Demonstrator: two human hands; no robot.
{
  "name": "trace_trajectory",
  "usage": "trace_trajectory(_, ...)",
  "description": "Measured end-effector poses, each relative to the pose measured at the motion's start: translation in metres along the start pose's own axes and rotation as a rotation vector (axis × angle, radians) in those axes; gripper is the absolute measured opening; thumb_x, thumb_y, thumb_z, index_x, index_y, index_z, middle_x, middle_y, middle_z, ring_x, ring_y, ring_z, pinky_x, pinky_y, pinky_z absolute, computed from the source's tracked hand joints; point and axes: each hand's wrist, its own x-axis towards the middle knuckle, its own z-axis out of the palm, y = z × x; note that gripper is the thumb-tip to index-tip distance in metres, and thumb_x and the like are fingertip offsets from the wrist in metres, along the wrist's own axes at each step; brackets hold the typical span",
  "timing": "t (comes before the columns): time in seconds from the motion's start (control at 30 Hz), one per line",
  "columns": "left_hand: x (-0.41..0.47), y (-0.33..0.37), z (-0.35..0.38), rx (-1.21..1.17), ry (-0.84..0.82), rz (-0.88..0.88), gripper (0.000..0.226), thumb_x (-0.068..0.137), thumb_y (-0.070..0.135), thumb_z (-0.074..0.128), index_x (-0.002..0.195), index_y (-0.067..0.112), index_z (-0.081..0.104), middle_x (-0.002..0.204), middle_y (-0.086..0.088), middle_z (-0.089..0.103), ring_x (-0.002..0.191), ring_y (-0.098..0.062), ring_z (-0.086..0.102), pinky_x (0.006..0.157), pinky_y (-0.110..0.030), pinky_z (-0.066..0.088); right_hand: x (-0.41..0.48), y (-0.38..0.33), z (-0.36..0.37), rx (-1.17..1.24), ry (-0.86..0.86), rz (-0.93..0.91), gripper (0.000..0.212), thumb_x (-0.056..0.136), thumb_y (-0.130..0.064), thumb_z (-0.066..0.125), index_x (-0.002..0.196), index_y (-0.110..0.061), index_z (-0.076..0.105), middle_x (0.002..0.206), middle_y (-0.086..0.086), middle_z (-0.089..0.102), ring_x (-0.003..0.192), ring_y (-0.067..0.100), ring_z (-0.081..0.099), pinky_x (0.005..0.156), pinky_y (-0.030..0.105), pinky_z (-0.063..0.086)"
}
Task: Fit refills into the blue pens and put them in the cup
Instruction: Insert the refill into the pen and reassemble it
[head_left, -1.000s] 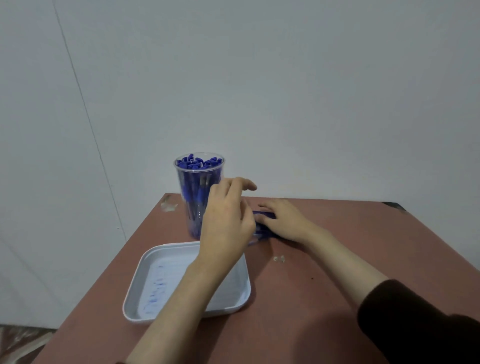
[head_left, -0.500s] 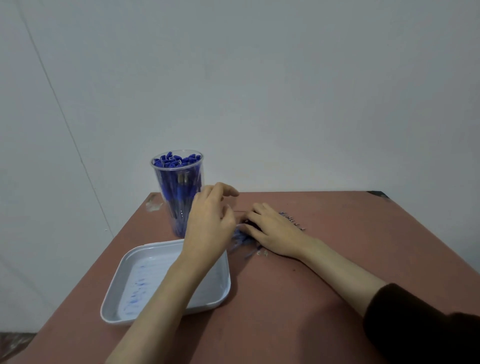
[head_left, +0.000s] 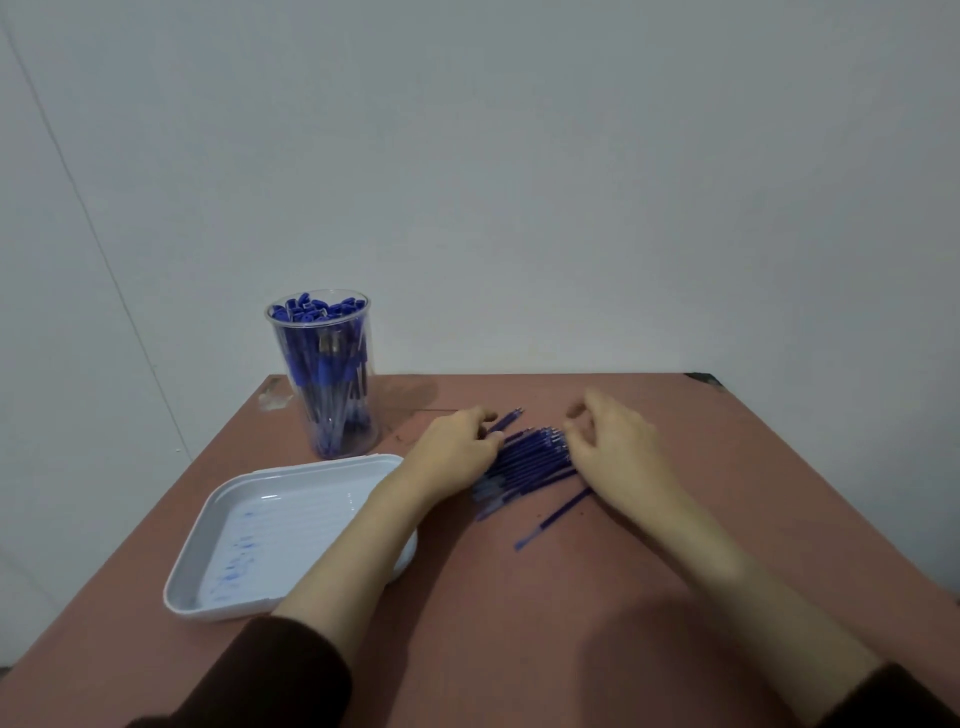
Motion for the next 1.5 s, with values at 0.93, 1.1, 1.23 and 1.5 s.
trace_trajectory(0.93,-0.018,0.008,0.003,0.06,0.089,-0.099,0.03,0.088,0.024,0.065,0.113,0.006,0.066,0.109,-0.011,0.067,0.099,-0.023,0.06,0.075,-0.022,0.04,0.001,-0.025,0.004,0.18,-0.229,0.202,0.015,0.086,-0.017,0.068,0.094,-0.006,0.07,0.075,0.003,0.059,0.075,0.023,0.06,0.071,0.032,0.05)
trace_trajectory(1.1,-0.018,0.009,0.004,0.059,0.125,-0.053,0.029,0.089,0.027,0.062,0.11,0.009,0.067,0.108,-0.011,0.067,0.1,-0.024,0.06,0.077,-0.027,0.044,0.002,-0.025,0.01,0.22,-0.16,0.181,0.033,0.087,-0.023,0.068,0.118,-0.013,0.067,0.092,0.0,0.068,0.079,0.016,0.054,0.075,0.026,0.045)
trace_trajectory(1.23,-0.017,0.007,0.002,0.094,0.086,-0.061,0.042,0.087,0.029,0.067,0.125,0.013,0.059,0.12,-0.01,0.061,0.105,-0.024,0.058,0.089,-0.032,0.046,0.001,-0.027,0.014,0.201,-0.153,0.158,0.047,0.083,-0.029,0.073,0.125,-0.014,0.061,0.117,0.006,0.065,0.098,0.018,0.06,0.079,0.024,0.043)
trace_trajectory(1.5,-0.018,0.011,0.001,0.047,0.063,-0.078,0.027,0.086,0.021,0.066,0.108,0.006,0.069,0.099,-0.011,0.069,0.081,-0.017,0.056,0.076,-0.027,0.048,0.003,-0.025,0.015,0.167,-0.185,0.12,0.047,0.081,-0.037,0.074,0.122,-0.016,0.065,0.105,0.003,0.061,0.089,0.014,0.053,0.073,0.022,0.037)
